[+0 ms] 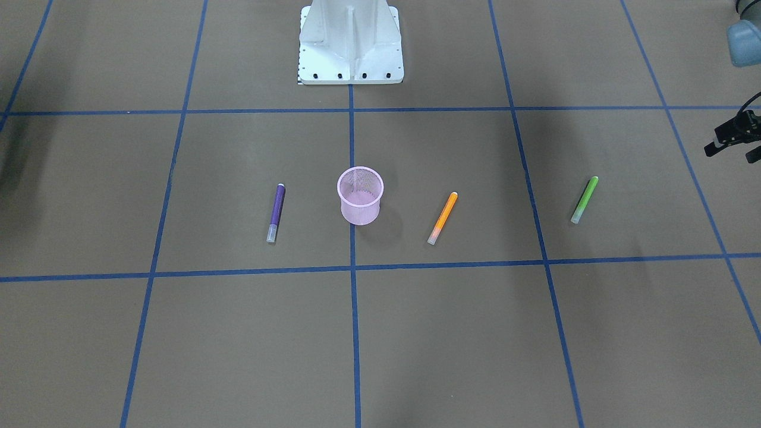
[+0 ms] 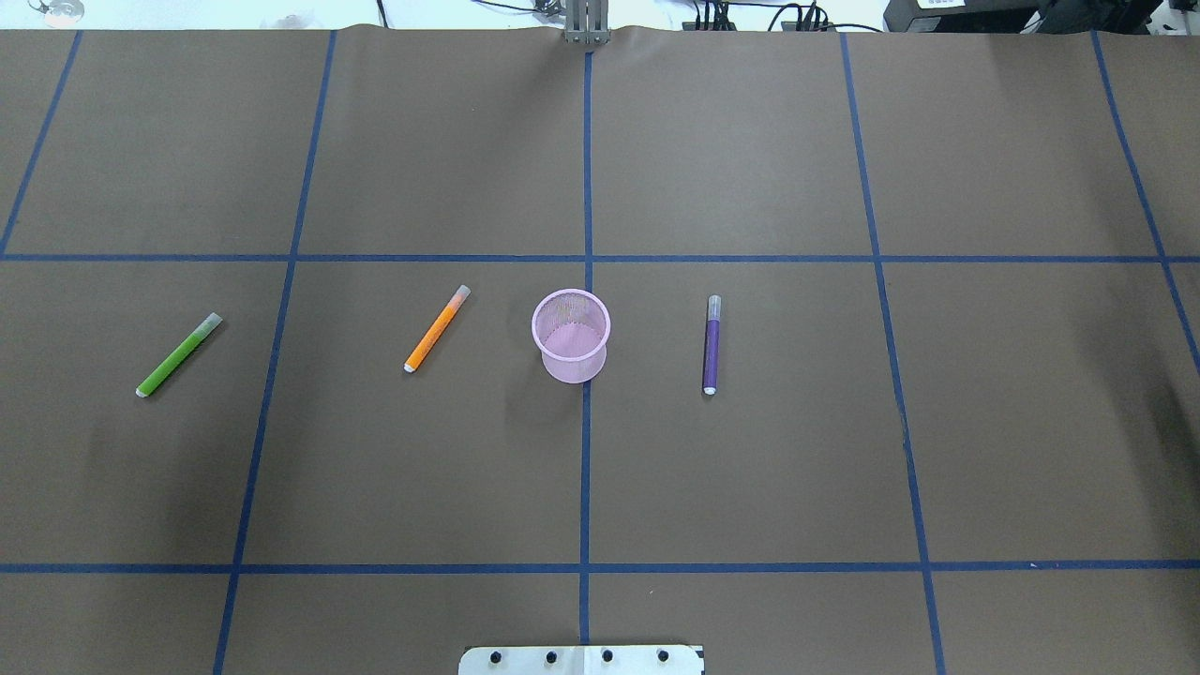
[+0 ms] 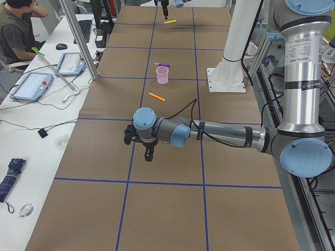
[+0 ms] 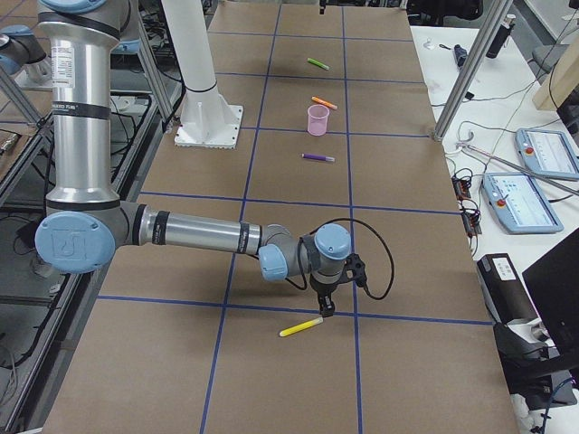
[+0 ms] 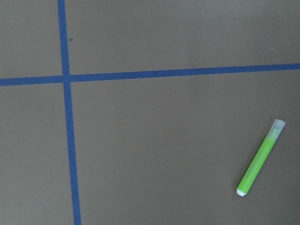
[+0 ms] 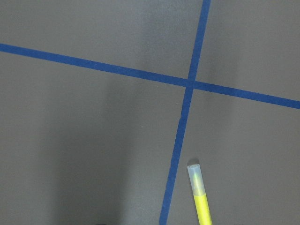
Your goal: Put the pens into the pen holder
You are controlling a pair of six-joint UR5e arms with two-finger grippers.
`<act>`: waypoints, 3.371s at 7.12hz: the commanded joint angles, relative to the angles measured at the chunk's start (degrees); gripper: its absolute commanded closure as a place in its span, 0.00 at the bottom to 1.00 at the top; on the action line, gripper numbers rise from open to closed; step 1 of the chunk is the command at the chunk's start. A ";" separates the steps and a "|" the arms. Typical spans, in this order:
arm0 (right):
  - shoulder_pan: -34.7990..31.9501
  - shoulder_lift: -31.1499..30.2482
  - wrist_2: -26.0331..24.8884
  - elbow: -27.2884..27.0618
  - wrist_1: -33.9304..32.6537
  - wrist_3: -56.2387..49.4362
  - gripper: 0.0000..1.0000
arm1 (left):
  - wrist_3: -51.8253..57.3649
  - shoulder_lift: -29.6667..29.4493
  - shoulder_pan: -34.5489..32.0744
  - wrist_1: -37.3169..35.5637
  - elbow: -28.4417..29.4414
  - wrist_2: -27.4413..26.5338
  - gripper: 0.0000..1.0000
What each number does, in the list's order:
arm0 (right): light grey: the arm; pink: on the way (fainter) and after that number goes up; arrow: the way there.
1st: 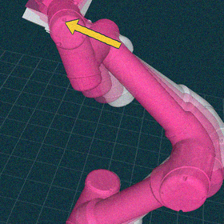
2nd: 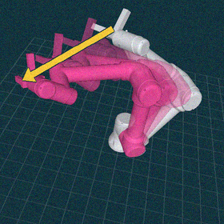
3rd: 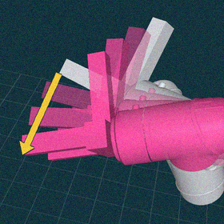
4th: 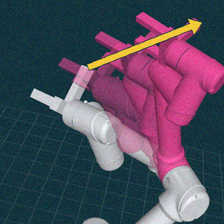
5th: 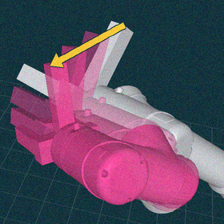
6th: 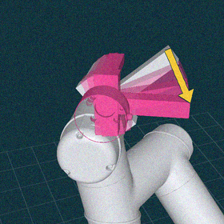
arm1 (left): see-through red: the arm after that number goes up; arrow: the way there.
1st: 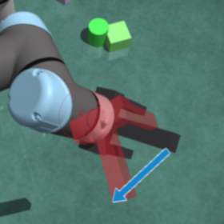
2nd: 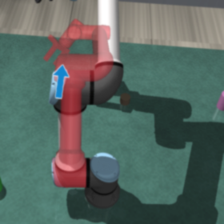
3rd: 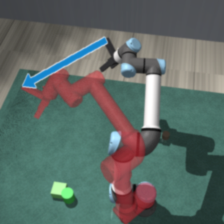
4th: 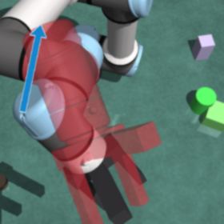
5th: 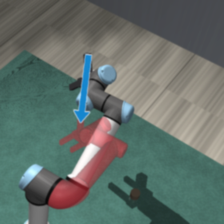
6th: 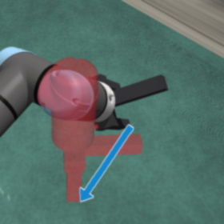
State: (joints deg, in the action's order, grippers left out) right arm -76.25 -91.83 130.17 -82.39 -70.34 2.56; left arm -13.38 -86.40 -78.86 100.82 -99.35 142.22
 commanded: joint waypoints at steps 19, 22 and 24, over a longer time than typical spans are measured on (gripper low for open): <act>4.17 11.13 1.42 -14.23 0.64 32.50 1.00 | -16.27 -8.93 7.45 0.25 -7.17 -0.80 0.00; 15.74 18.32 -9.38 -28.83 0.47 63.50 1.00 | -16.42 -15.11 20.37 0.16 -6.38 -13.44 0.07; 32.31 26.75 -29.68 -31.42 0.12 82.27 1.00 | -11.95 -12.93 20.50 -0.19 -5.69 -13.64 0.05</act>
State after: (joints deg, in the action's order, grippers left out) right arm -53.62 -70.08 112.69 -112.27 -69.99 74.07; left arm -27.52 -100.45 -59.02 100.83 -105.60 129.18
